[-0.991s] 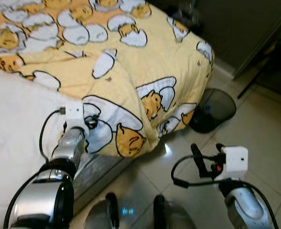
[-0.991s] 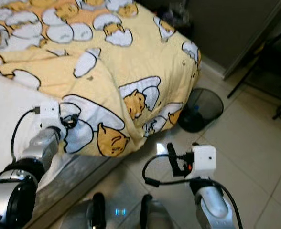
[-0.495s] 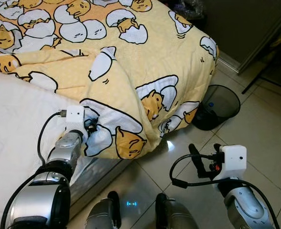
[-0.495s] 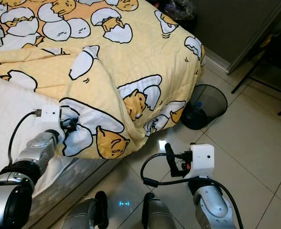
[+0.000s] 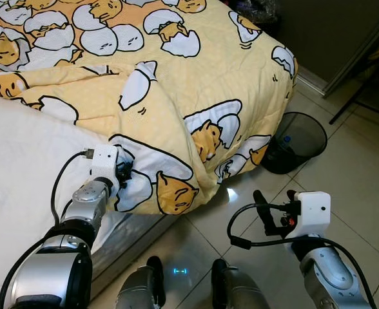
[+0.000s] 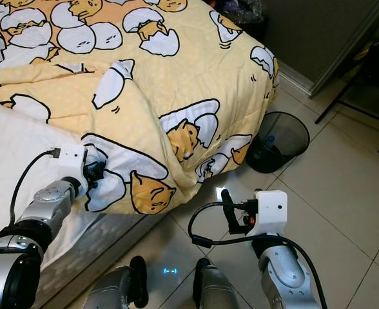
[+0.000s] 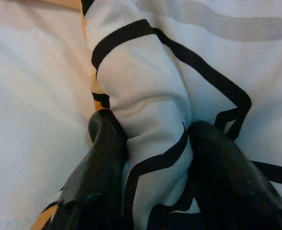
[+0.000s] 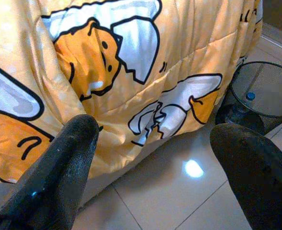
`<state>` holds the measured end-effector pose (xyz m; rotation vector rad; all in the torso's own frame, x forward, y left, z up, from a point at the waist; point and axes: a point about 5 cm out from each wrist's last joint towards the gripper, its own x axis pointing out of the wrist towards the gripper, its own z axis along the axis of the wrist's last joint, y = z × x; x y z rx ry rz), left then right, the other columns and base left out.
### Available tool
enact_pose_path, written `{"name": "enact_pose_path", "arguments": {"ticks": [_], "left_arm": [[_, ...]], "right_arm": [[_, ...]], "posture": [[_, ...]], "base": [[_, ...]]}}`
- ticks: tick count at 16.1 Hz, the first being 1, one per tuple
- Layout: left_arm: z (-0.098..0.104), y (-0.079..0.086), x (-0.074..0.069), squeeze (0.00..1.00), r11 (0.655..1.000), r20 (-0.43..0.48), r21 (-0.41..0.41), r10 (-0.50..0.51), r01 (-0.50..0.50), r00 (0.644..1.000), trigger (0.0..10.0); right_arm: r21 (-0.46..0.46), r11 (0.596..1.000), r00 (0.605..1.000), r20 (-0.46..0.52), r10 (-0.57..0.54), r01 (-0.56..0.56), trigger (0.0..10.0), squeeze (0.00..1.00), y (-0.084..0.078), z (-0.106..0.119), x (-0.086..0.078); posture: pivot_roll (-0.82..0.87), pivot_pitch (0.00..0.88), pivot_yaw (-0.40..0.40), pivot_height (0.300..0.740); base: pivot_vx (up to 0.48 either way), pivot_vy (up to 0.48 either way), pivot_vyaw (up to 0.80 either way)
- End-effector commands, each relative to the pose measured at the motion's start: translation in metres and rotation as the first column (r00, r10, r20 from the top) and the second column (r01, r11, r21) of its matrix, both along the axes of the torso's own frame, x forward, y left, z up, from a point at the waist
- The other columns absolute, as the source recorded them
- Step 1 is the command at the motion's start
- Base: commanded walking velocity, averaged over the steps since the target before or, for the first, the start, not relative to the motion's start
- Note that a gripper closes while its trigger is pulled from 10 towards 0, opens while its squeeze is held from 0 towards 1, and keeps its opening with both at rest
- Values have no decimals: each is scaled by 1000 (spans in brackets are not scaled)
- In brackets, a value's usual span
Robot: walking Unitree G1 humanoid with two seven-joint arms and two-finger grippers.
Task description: Clean up the room
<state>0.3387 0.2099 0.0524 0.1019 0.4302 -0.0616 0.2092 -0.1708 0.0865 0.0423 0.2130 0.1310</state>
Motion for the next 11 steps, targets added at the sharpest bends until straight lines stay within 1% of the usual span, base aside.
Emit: {"name": "enact_pose_path", "arguments": {"ticks": [1, 4, 5, 7, 8, 9, 10, 11], "left_arm": [[-31, -7, -21, 0, 999, -139, -26, -28, 25, 990, 0], [-24, -8, -17, 0, 998, -93, -43, -53, 49, 994, 0], [-22, -8, -16, 0, 995, -69, -70, -76, 71, 995, 0], [-20, -9, -17, 0, 986, -47, -94, -140, 135, 989, 0], [-22, -6, -21, 0, 979, -40, -51, -197, 195, 980, 0], [-24, 1, -26, 0, 972, -50, -10, -236, 236, 970, 0], [-24, 4, -28, 0, 970, -50, -5, -244, 244, 968, 0], [-23, 9, -29, 0, 964, -41, 16, -264, 265, 964, 0]], "right_arm": [[-2, 1000, 999, -45, 0, 0, 10000, 0, -1, -8, -3], [-4, 1000, 999, -38, 12, -13, 10000, 0, 0, -8, 3], [-5, 1000, 999, -36, 14, -14, 10000, 0, 0, -8, 4], [-8, 1000, 999, -35, 16, -16, 10000, 0, -1, -8, 5], [-10, 1000, 999, -34, 17, -17, 10000, 0, -1, -8, 6], [-13, 1000, 999, -35, 20, -20, 10000, 0, -2, -8, 6], [-14, 1000, 999, -35, 21, -21, 10000, 0, -3, -7, 6], [-16, 1000, 999, -35, 22, -23, 10000, 0, -3, -8, 6]], "posture": [[-178, 263, -24, 740], [-168, 237, -27, 740], [-166, 233, -28, 740], [-165, 229, -32, 740], [-162, 229, -38, 740], [-162, 230, -42, 740], [-162, 230, -43, 740], [-160, 230, -46, 740]], "base": [[0, 0, 0], [0, 0, 0], [0, 0, 0], [0, 0, 0], [0, 0, 0], [0, 0, 0], [0, 0, 0], [0, 0, 0]]}}
